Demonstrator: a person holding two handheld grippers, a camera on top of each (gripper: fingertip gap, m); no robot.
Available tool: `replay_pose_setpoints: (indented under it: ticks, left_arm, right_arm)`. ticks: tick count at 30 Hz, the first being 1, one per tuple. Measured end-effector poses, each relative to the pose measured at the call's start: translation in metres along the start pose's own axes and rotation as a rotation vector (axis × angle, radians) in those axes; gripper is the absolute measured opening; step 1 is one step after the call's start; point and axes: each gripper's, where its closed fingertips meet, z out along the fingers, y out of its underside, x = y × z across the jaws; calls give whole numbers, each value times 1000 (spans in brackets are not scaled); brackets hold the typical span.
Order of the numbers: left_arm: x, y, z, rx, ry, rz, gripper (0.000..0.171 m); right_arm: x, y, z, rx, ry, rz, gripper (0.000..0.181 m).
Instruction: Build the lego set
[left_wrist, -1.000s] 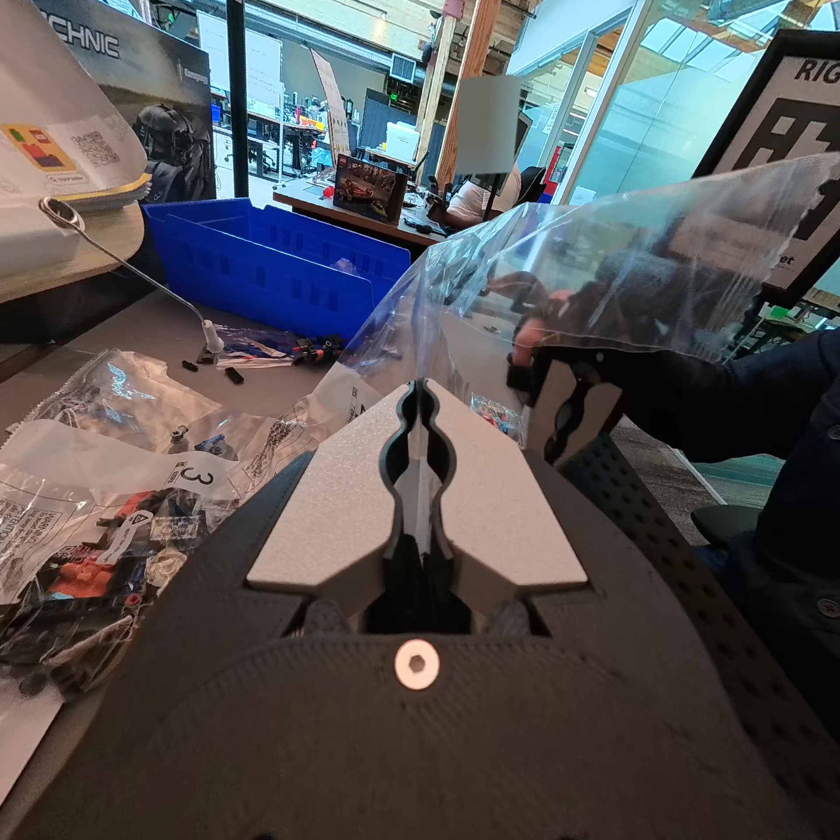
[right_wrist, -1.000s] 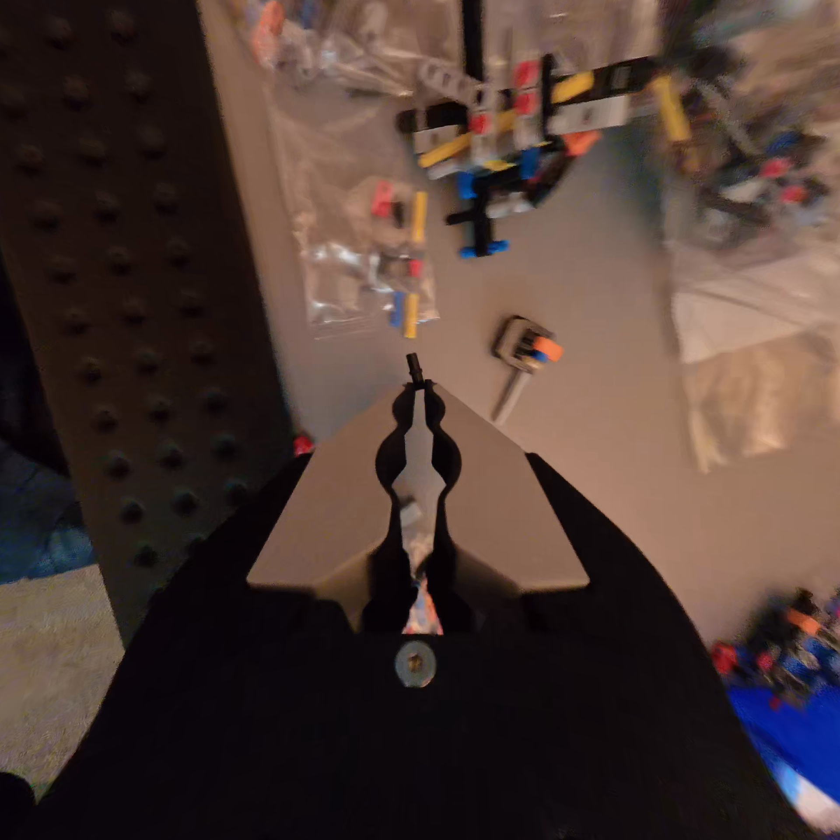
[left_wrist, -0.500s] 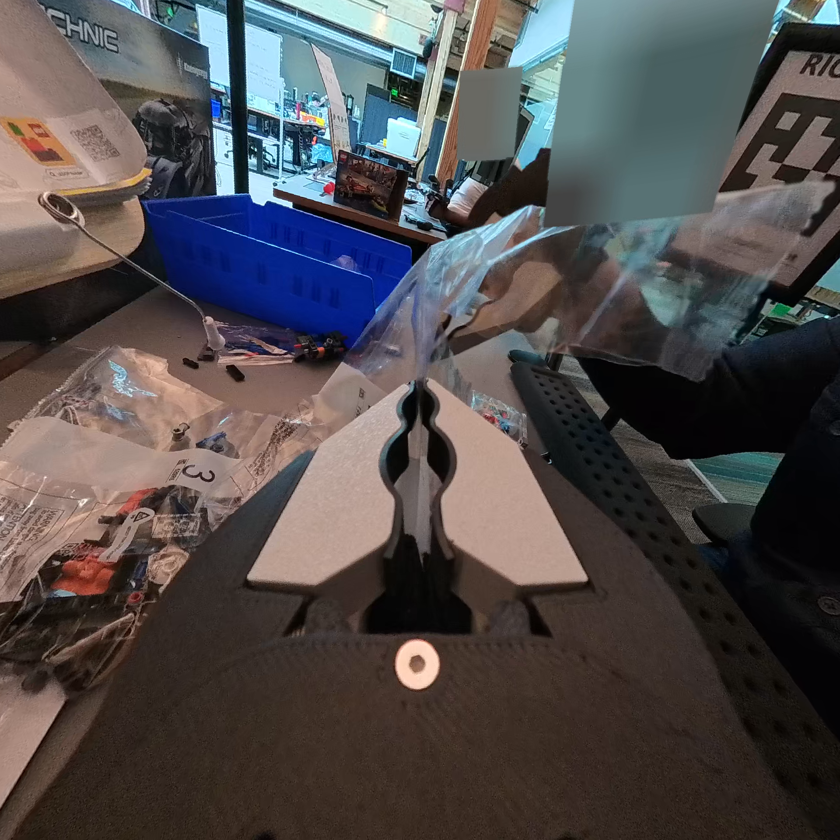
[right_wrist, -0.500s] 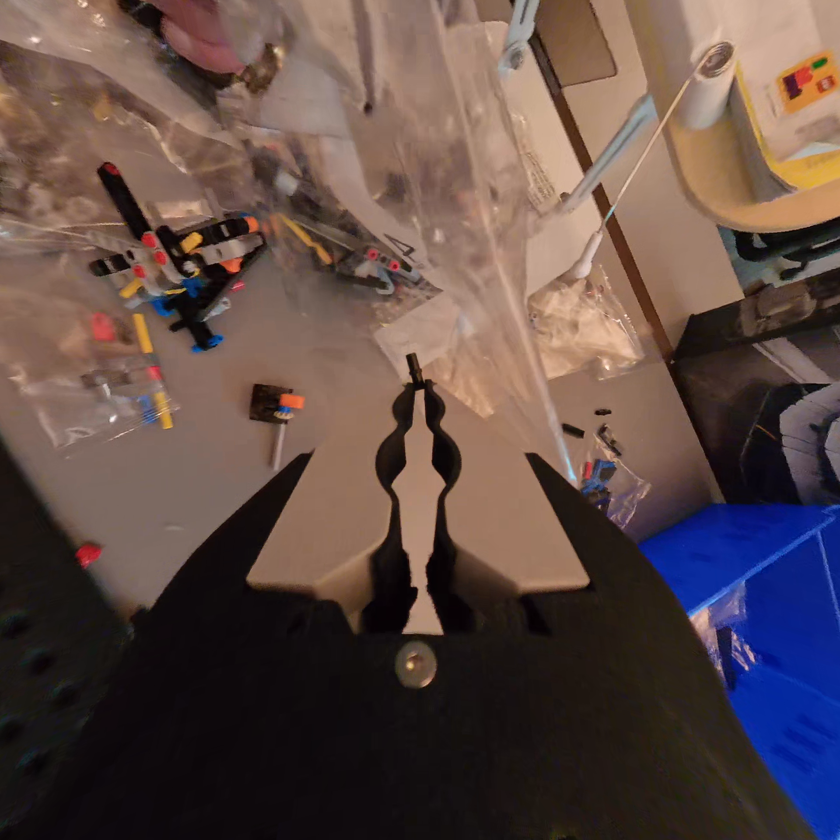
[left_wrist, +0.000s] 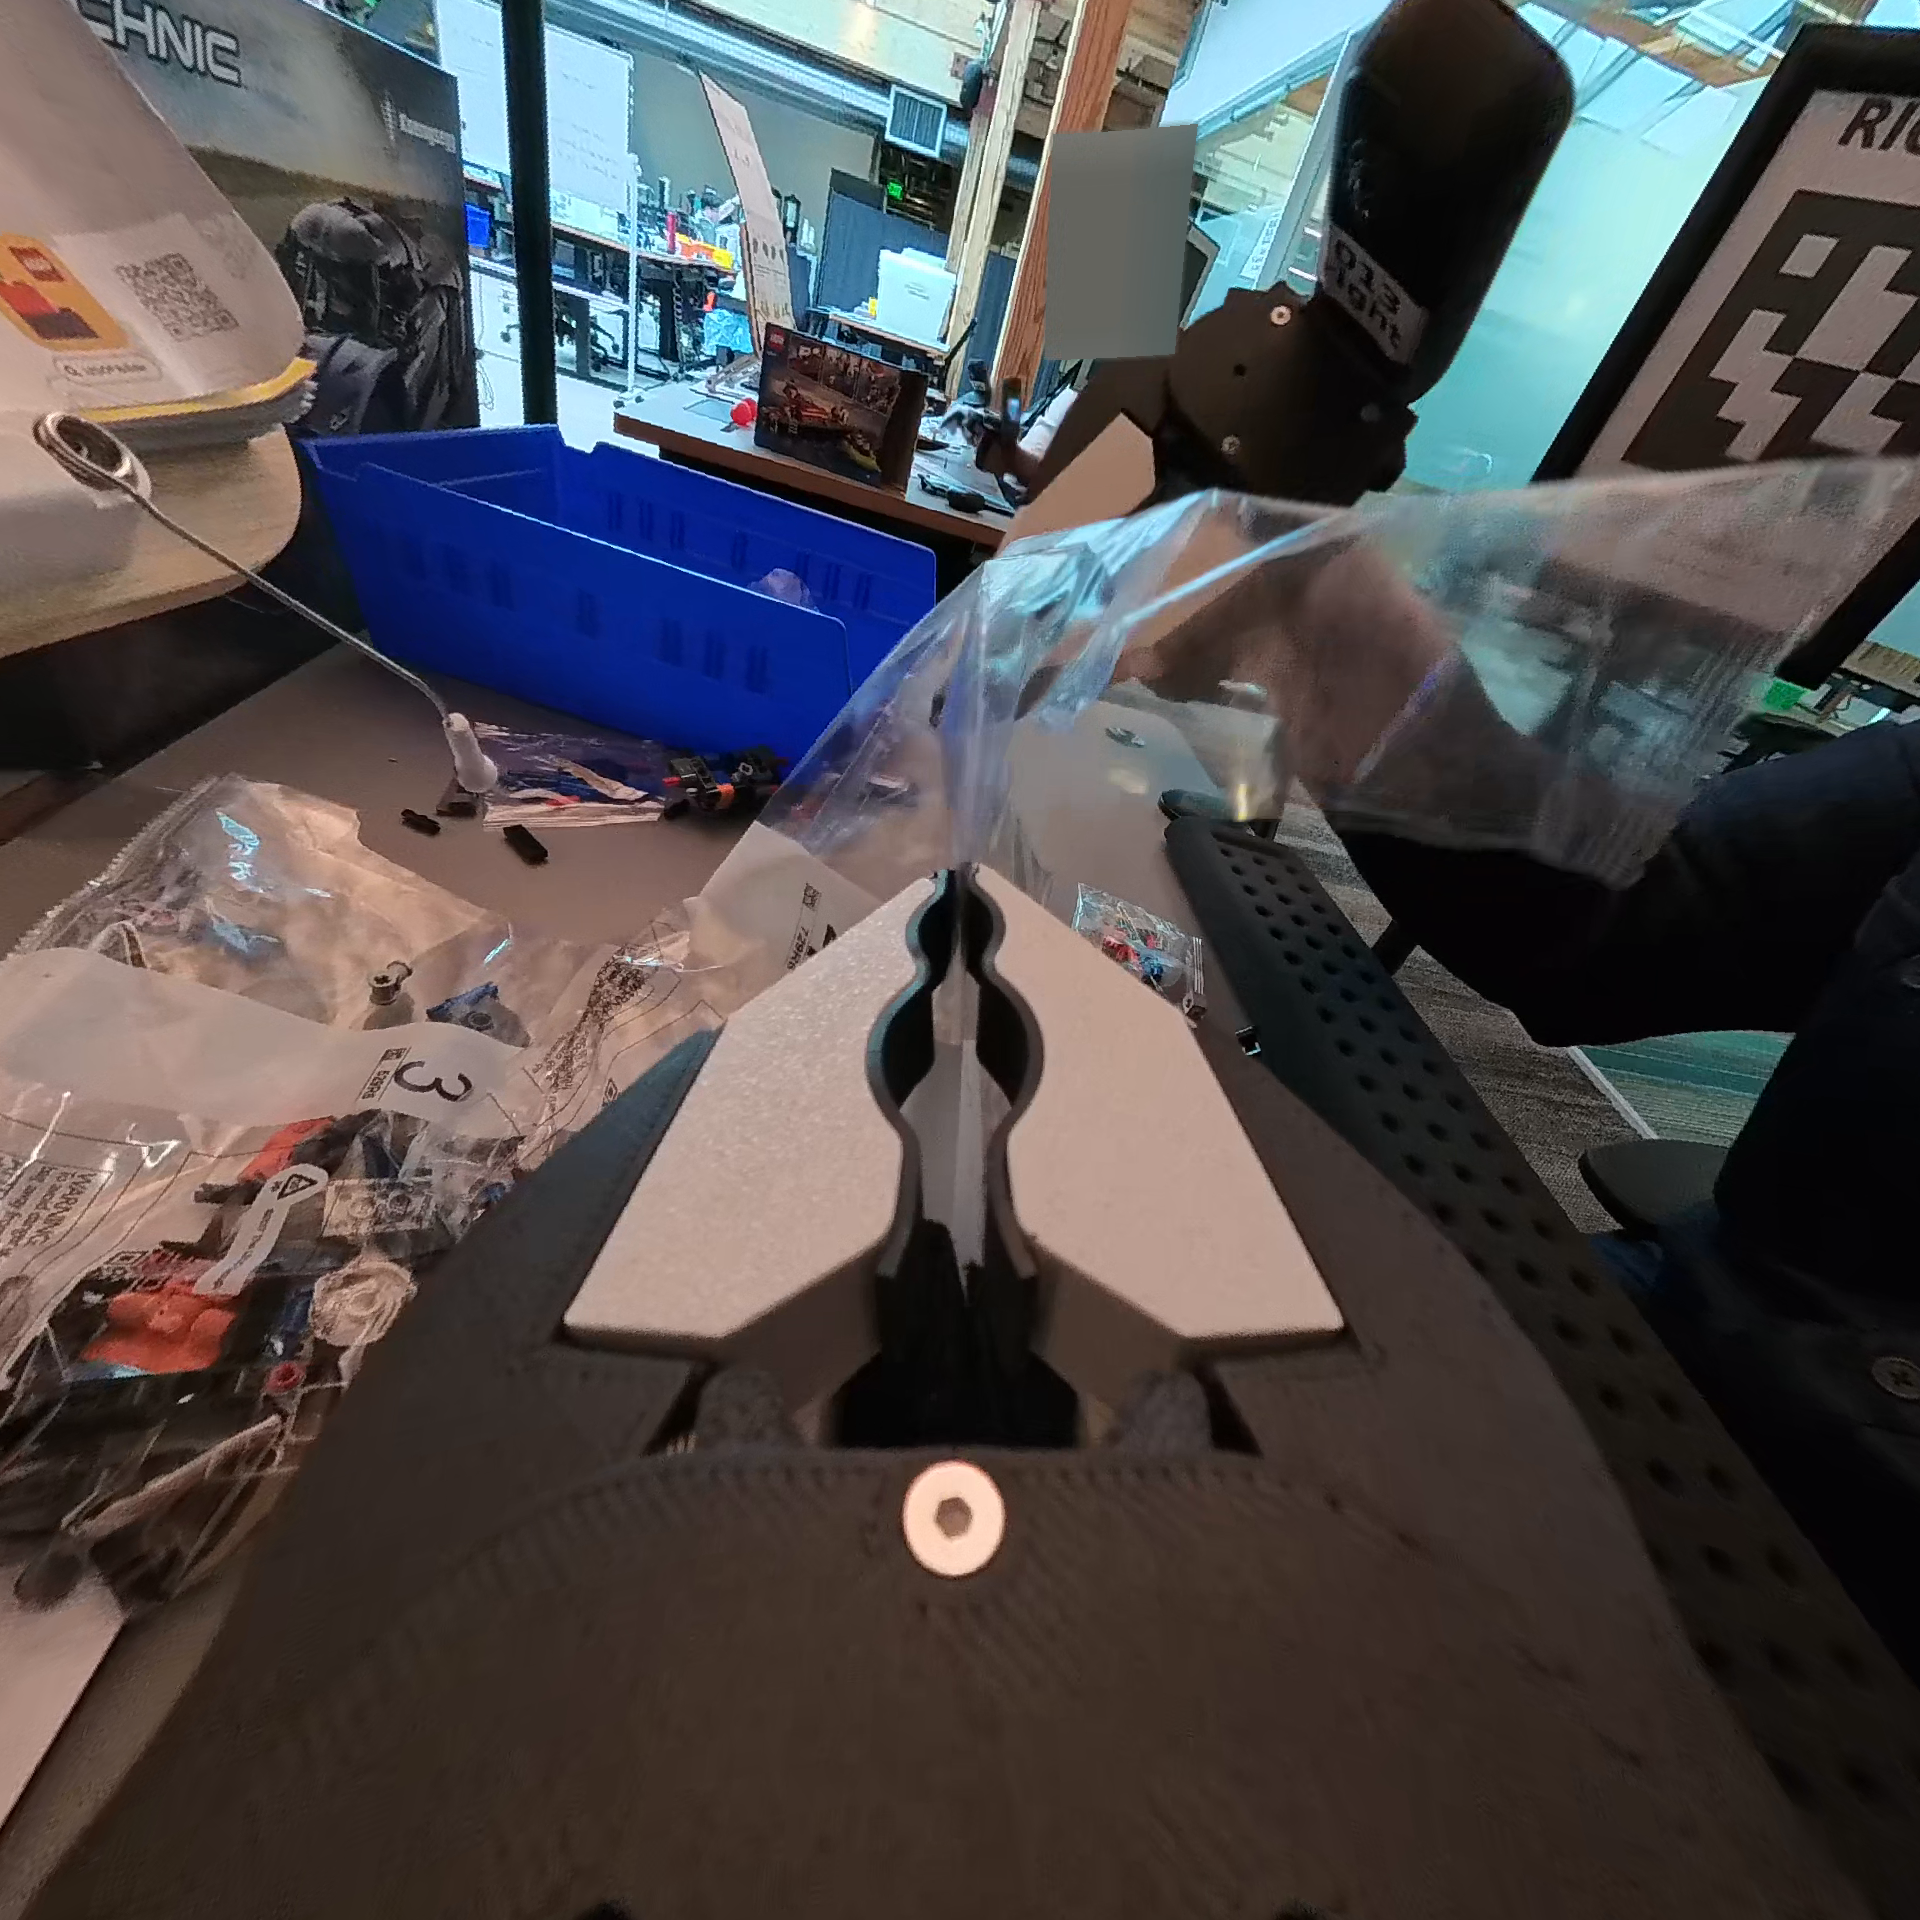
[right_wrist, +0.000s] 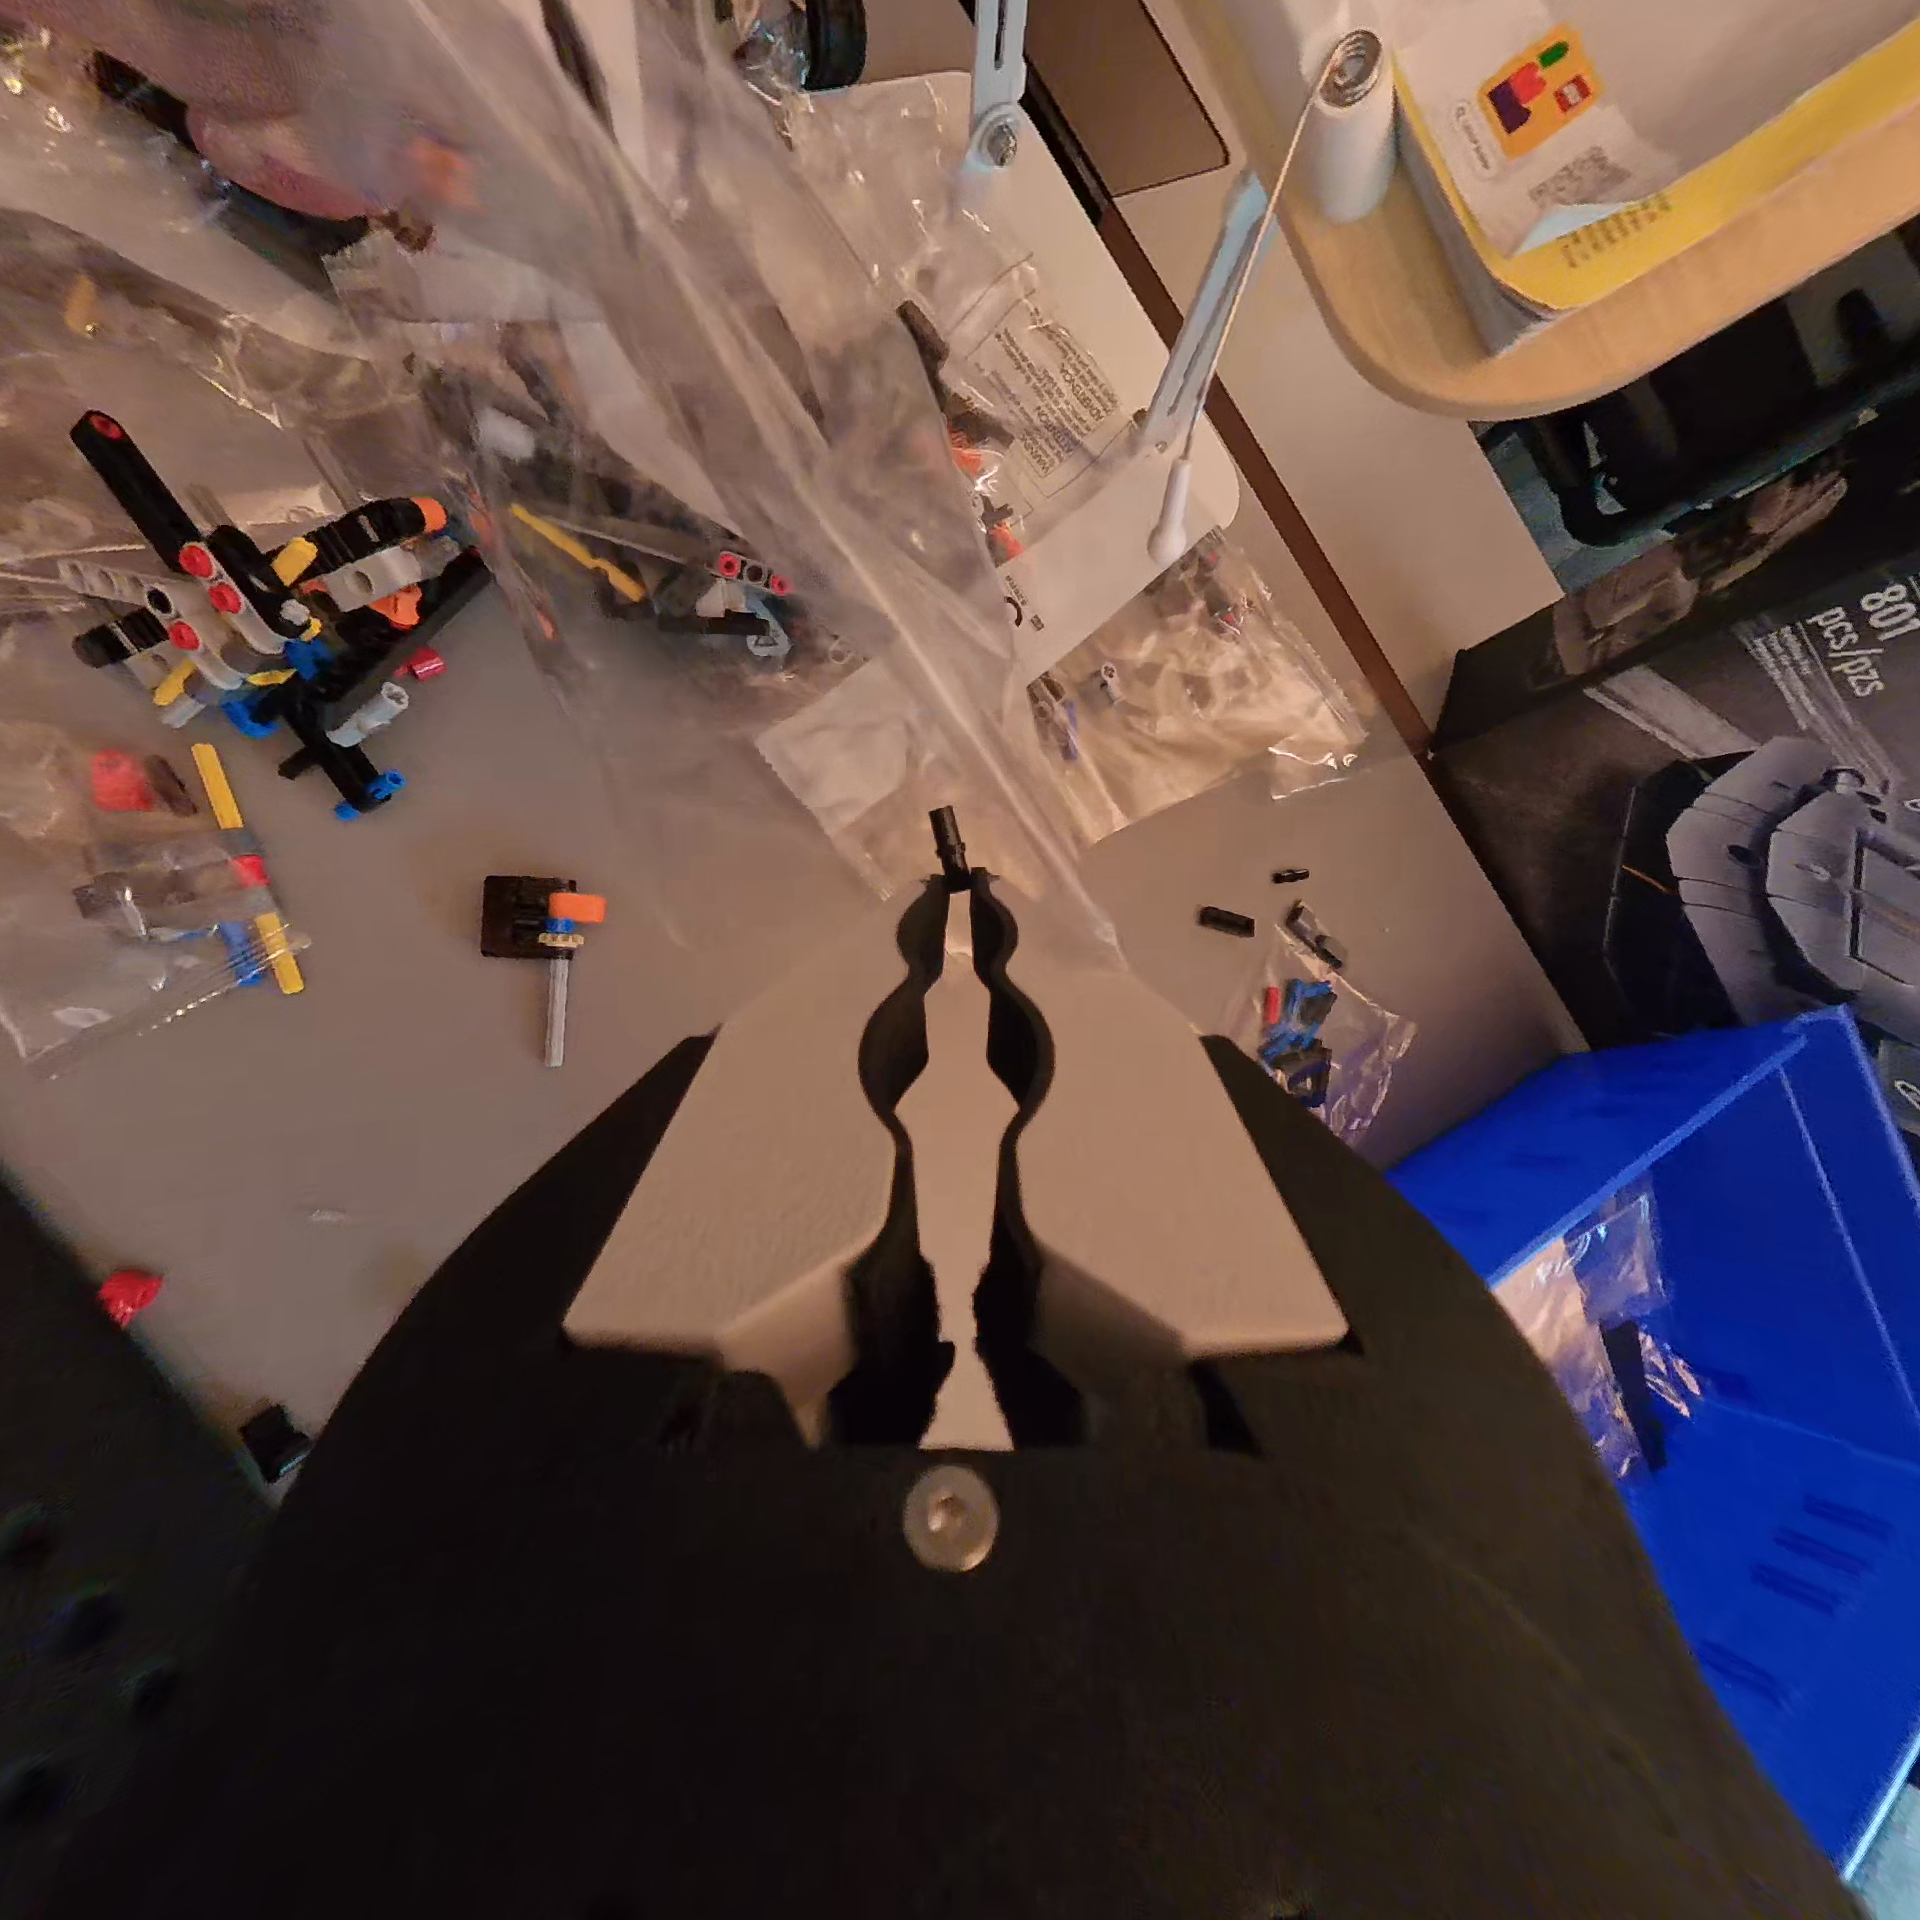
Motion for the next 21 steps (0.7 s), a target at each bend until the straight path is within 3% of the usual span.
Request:
replay_pose_setpoints:
  ticks: [12, 21]
  left_arm:
    - [-1, -1, -1, 3, -4, 1, 0]
    - [0, 0, 0, -5, -2, 4, 0]
  right_arm:
    - [-13, -14, 7, -39, 10, -107, 2]
    - [-13, -27, -15, 54, -7, -66, 2]
